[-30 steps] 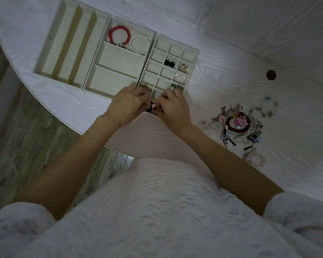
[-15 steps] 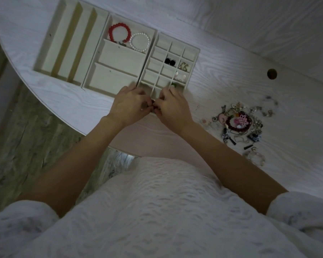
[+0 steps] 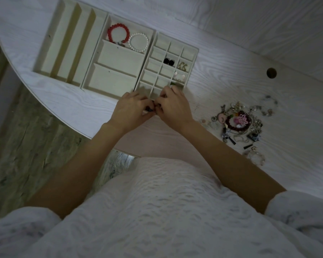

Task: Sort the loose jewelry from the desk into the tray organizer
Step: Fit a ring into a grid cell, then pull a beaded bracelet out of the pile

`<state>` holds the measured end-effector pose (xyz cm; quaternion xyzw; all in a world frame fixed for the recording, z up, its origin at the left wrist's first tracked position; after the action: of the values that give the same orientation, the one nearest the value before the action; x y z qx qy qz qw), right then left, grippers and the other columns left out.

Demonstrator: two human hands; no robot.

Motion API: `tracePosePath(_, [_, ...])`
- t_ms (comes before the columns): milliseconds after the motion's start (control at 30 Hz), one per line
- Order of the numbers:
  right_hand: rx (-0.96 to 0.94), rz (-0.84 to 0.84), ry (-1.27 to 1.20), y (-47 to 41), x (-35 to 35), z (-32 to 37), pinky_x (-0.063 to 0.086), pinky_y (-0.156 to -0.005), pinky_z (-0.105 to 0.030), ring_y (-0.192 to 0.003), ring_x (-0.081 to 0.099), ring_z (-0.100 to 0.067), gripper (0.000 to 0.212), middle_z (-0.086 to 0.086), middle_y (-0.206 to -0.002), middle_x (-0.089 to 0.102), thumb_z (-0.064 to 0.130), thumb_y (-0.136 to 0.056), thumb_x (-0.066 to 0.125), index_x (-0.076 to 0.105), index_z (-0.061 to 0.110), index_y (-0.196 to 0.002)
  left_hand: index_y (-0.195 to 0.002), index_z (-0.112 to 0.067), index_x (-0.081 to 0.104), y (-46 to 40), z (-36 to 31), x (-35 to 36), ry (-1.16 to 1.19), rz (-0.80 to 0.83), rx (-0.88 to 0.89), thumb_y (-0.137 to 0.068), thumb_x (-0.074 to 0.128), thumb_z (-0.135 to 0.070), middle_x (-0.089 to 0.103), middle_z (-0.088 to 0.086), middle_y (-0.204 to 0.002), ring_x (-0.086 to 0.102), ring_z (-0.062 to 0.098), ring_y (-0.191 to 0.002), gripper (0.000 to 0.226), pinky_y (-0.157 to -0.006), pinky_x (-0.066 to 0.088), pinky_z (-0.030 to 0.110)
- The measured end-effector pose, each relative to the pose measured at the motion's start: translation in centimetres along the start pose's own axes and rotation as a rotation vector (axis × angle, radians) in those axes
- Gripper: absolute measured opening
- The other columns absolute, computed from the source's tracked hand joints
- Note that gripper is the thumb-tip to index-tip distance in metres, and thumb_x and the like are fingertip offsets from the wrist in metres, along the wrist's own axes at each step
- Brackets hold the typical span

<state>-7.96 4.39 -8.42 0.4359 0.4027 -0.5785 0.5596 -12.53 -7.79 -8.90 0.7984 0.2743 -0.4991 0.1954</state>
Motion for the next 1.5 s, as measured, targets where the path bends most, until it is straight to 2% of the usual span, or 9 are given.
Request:
tracePosePath(267, [0.001, -0.002, -0.002, 0.2, 0.0, -0.3, 0.033, -0.066, -0.029, -0.08, 0.051, -0.028, 0.009, -0.008, -0.08, 0.056, 0.02, -0.079, 0.068, 0.075, 0.015, -0.081, -0.094, -0.017, 0.073, -0.3, 0.8, -0.3, 0.139, 0.057, 0.024, -0.082, 0.072, -0.017, 0.071, 0.003, -0.083, 0.058, 0.025, -0.073, 0.012, -0.071, 0.044, 0.032])
tracePosePath(433, [0.008, 0.016, -0.037, 0.1, -0.4, -0.4, 0.035, -0.067, -0.031, -0.081, 0.048, -0.027, 0.012, -0.007, -0.081, 0.055, 0.022, -0.082, 0.064, 0.076, 0.017, -0.082, -0.096, -0.013, 0.073, -0.5, 0.9, -0.9, 0.285, 0.013, -0.243, -0.086, 0.069, -0.023, 0.073, 0.005, -0.091, 0.067, 0.02, -0.082, 0.014, -0.072, 0.047, 0.025])
tracePosePath(600, [0.023, 0.011, -0.044, 0.2, -0.3, -0.5, 0.037, -0.067, -0.032, -0.08, 0.048, -0.026, 0.012, -0.006, -0.08, 0.055, 0.019, -0.082, 0.065, 0.076, 0.02, -0.081, -0.091, -0.013, 0.075, 0.2, 1.1, -0.2, 0.355, -0.04, -0.43, -0.083, 0.073, -0.026, 0.073, 0.002, -0.088, 0.06, 0.007, -0.074, 0.016, -0.061, 0.034, 0.001])
tracePosePath(767, [0.013, -0.004, -0.054, 0.3, -0.3, -0.5, 0.037, -0.066, -0.032, -0.079, 0.049, -0.027, 0.009, -0.007, -0.079, 0.055, 0.018, -0.08, 0.067, 0.076, 0.019, -0.08, -0.094, -0.015, 0.075, 0.8, 0.4, 0.2, 0.211, -0.13, -0.445, -0.081, 0.073, -0.027, 0.059, 0.009, -0.098, 0.056, 0.022, -0.086, 0.018, -0.063, 0.039, 0.028])
tracePosePath(1033, [0.016, 0.033, -0.061, 0.5, -0.2, -0.5, 0.035, -0.077, -0.03, -0.088, 0.051, -0.028, 0.012, -0.006, -0.086, 0.061, 0.012, -0.079, 0.065, 0.075, 0.014, -0.086, -0.088, -0.011, 0.076, 1.9, 0.6, 0.2, 0.164, -0.205, -0.293, -0.081, 0.071, -0.011, 0.064, 0.011, -0.084, 0.06, 0.03, -0.077, 0.008, -0.06, 0.043, 0.03])
tracePosePath(1233, [0.012, -0.029, -0.147, 1.8, -2.3, -0.8, 0.042, -0.076, -0.035, -0.091, 0.054, -0.026, 0.016, -0.004, -0.092, 0.065, 0.008, -0.077, 0.064, 0.072, 0.013, -0.09, -0.101, -0.008, 0.072, 3.7, 0.3, 0.1, 0.04, -0.28, -0.16, -0.089, 0.061, -0.014, 0.063, 0.013, -0.089, 0.056, 0.032, -0.081, 0.017, -0.066, 0.048, 0.037])
tracePosePath(1300, [0.023, -0.086, -0.171, 3.6, -3.8, -1.9, 0.036, -0.078, -0.033, -0.094, 0.052, -0.024, 0.016, -0.003, -0.095, 0.064, 0.013, -0.081, 0.06, 0.072, 0.014, -0.093, -0.107, -0.01, 0.069, 4.2, -0.6, 0.5, -0.005, -0.301, -0.089, -0.091, 0.056, -0.017, 0.063, 0.011, -0.091, 0.053, 0.029, -0.086, 0.022, -0.072, 0.045, 0.038])
tracePosePath(1367, [0.071, -0.137, -0.178, 6.2, -5.0, -4.1, 0.032, -0.078, -0.031, -0.093, 0.051, -0.023, 0.018, -0.003, -0.095, 0.064, 0.014, -0.083, 0.057, 0.071, 0.015, -0.095, -0.111, -0.013, 0.068, 4.4, -2.0, 1.2, -0.038, -0.302, -0.028, -0.089, 0.055, -0.019, 0.064, 0.008, -0.097, 0.051, 0.027, -0.093, 0.026, -0.075, 0.041, 0.037])
tracePosePath(1500, [0.31, -0.218, -0.048, 12.1, -5.7, -11.3, 0.04, -0.078, -0.036, -0.083, 0.058, -0.032, 0.025, -0.008, -0.085, 0.067, 0.022, -0.082, 0.05, 0.071, 0.013, -0.091, -0.116, -0.017, 0.066, 3.9, -5.1, 3.0, -0.088, -0.255, -0.041, -0.086, 0.058, -0.021, 0.064, 0.006, -0.108, 0.048, 0.023, -0.099, 0.031, -0.073, 0.036, 0.034])
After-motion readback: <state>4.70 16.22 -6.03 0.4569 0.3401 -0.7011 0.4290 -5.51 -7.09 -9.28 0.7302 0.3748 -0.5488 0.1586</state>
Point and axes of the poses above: each hand's wrist, its own y-axis away from the middle knuckle, its own x-axis out of the palm, z = x × y, the point moved 4 cm from there along -y, towards the middle knuckle
